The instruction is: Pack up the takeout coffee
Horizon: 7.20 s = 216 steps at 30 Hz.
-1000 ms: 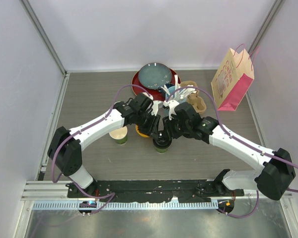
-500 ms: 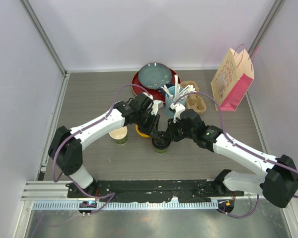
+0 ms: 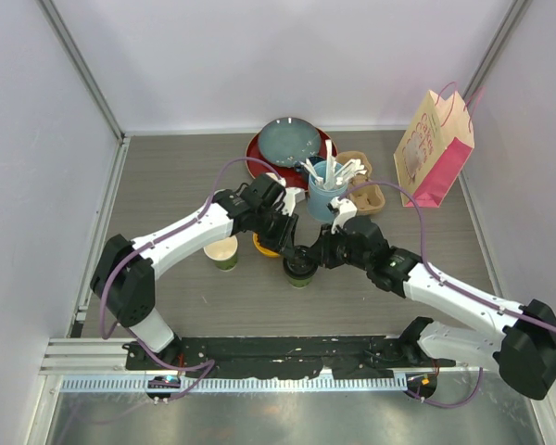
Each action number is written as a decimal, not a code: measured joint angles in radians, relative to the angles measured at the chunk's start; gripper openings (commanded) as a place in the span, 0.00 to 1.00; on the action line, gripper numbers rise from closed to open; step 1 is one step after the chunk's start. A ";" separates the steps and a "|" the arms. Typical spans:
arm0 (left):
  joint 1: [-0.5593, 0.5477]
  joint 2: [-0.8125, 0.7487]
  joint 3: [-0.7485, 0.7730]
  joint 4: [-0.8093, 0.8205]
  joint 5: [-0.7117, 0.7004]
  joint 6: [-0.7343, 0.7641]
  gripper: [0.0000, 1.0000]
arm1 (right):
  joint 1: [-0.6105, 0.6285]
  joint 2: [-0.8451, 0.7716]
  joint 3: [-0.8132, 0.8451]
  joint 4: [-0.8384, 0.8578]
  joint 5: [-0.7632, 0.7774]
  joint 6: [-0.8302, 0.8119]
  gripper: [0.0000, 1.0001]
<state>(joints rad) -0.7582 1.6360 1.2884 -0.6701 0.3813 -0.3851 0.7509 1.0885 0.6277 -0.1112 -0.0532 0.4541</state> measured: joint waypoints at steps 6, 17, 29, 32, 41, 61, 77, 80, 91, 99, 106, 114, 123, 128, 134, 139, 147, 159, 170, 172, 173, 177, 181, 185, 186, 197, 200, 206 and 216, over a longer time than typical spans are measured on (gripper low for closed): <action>0.002 0.000 0.000 0.000 -0.002 0.006 0.27 | 0.002 -0.010 -0.032 0.043 0.008 0.048 0.04; 0.008 0.000 0.009 -0.010 -0.005 0.032 0.29 | 0.005 -0.008 -0.040 0.064 0.014 0.095 0.07; 0.006 0.003 0.049 -0.078 -0.012 0.085 0.34 | 0.091 0.025 0.094 -0.123 0.059 0.064 0.21; 0.006 0.003 0.056 -0.075 -0.012 0.099 0.34 | 0.105 0.033 0.121 -0.157 0.048 0.056 0.27; 0.006 0.003 0.056 -0.075 -0.013 0.126 0.36 | 0.116 0.034 0.206 -0.266 0.029 0.020 0.39; 0.003 -0.024 0.071 -0.136 -0.006 0.206 0.50 | -0.007 0.032 0.154 -0.336 -0.125 0.103 0.31; -0.005 -0.027 -0.005 -0.148 0.014 0.219 0.44 | -0.034 0.044 0.075 -0.176 -0.247 0.162 0.06; -0.003 -0.035 -0.016 -0.142 0.014 0.220 0.43 | -0.042 0.043 0.044 -0.130 -0.262 0.188 0.05; 0.001 -0.042 -0.028 -0.138 0.015 0.232 0.43 | -0.046 0.027 -0.072 0.045 -0.275 0.243 0.01; 0.008 -0.042 -0.028 -0.153 0.011 0.234 0.43 | -0.047 0.038 -0.104 0.117 -0.281 0.262 0.01; 0.007 -0.038 -0.016 -0.155 0.008 0.240 0.44 | -0.042 0.026 -0.079 0.068 -0.259 0.258 0.02; -0.008 -0.019 0.029 -0.147 0.005 0.267 0.44 | 0.016 0.002 0.023 -0.132 -0.152 0.213 0.09; -0.013 -0.002 0.045 -0.116 0.008 0.296 0.47 | 0.065 -0.025 0.100 -0.282 -0.101 0.187 0.13; 0.004 -0.002 0.047 -0.093 0.006 0.319 0.48 | 0.089 -0.029 0.148 -0.287 -0.097 0.172 0.16; 0.033 -0.009 0.035 -0.082 0.006 0.348 0.53 | 0.099 -0.026 0.179 -0.303 -0.081 0.137 0.25; 0.051 -0.029 0.011 -0.082 0.013 0.374 0.61 | 0.101 -0.011 0.207 -0.328 -0.052 0.097 0.30; 0.054 -0.064 0.002 -0.090 0.069 0.393 0.68 | 0.114 0.008 0.218 -0.330 -0.024 0.041 0.40; 0.146 -0.098 0.099 -0.207 0.055 0.393 0.64 | 0.143 0.130 0.294 -0.272 -0.029 -0.182 0.50; 0.188 -0.134 0.029 -0.283 0.098 0.367 0.49 | 0.156 0.233 0.334 -0.222 -0.058 -0.273 0.42; 0.185 -0.132 0.010 -0.281 0.119 0.356 0.48 | 0.156 0.234 0.332 -0.214 -0.065 -0.272 0.40; 0.181 -0.132 0.001 -0.277 0.127 0.345 0.48 | 0.156 0.234 0.331 -0.206 -0.068 -0.269 0.39; 0.154 -0.131 -0.033 -0.255 0.142 0.321 0.46 | 0.157 0.234 0.314 -0.168 -0.080 -0.259 0.36; 0.130 -0.117 -0.042 -0.244 0.143 0.307 0.43 | 0.157 0.235 0.309 -0.153 -0.079 -0.240 0.36; 0.126 -0.101 -0.042 -0.233 0.142 0.306 0.38 | 0.159 0.233 0.309 -0.155 -0.063 -0.222 0.35; 0.126 -0.100 -0.043 -0.229 0.138 0.306 0.38 | 0.159 0.231 0.309 -0.159 -0.060 -0.217 0.35; 0.077 -0.072 -0.014 -0.200 0.055 0.320 0.16 | 0.159 0.116 0.309 -0.228 0.007 -0.185 0.38; 0.060 -0.072 -0.006 -0.200 0.029 0.334 0.06 | 0.159 0.090 0.308 -0.245 0.030 -0.186 0.38; -0.009 -0.072 0.010 -0.172 -0.041 0.420 0.00 | 0.151 0.047 0.273 -0.267 0.062 -0.159 0.35; -0.115 -0.014 0.087 -0.167 -0.135 0.593 0.00 | 0.071 -0.048 0.131 -0.256 0.026 -0.006 0.34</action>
<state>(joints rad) -0.8734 1.6215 1.3758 -0.8375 0.2459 0.2077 0.8215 1.0405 0.7589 -0.3672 -0.0273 0.4484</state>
